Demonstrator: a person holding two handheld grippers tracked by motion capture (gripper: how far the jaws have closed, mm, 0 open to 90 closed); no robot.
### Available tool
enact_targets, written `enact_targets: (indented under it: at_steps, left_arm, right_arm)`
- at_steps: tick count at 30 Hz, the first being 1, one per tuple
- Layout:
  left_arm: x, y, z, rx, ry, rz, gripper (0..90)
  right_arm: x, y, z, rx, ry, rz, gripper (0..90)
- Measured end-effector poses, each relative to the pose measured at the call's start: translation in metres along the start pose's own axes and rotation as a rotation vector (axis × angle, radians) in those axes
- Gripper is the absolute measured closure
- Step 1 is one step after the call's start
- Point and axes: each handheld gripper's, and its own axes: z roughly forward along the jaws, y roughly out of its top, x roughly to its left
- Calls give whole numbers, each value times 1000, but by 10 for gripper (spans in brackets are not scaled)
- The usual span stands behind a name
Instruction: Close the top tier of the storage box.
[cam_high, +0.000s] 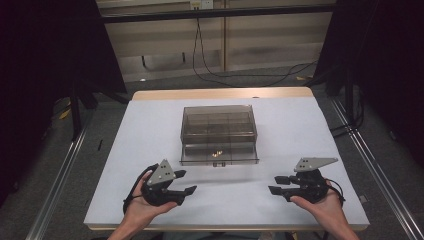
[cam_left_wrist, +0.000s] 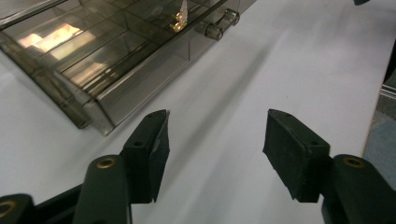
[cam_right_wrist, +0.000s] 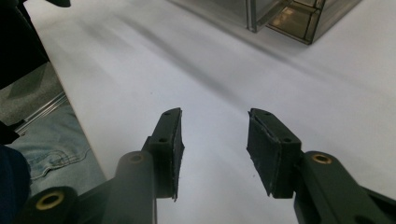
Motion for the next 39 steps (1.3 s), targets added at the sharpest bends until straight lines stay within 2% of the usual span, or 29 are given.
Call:
enact_targets:
  at_steps: [6, 9, 12, 17, 22, 29, 31, 39]
  left_arm:
    - [-4, 8, 12, 4, -31, 28, 544]
    - [-5, 12, 14, -1, -34, 37, 586]
    - [-6, 16, 17, -7, -36, 46, 664]
    - [-3, 21, 25, -4, -45, 59, 774]
    - [3, 25, 33, -1, -44, 52, 866]
    - [5, 32, 39, 8, -42, 63, 899]
    - [7, 33, 41, 1, -45, 54, 900]
    - [9, 35, 51, 26, -38, 63, 900]
  right_arm:
    - [4, -16, -3, -13, 4, 17, 536]
    - [5, -20, -5, -21, 4, 25, 521]
    - [6, -23, -6, -25, 6, 25, 509]
    - [6, -25, -2, -13, 12, 31, 492]
    - [8, -26, 1, -11, 22, 20, 481]
    - [9, -27, 4, 4, 21, 13, 472]
    - [9, -28, 5, 9, 24, 15, 470]
    - [10, -28, 8, 22, 31, 13, 460]
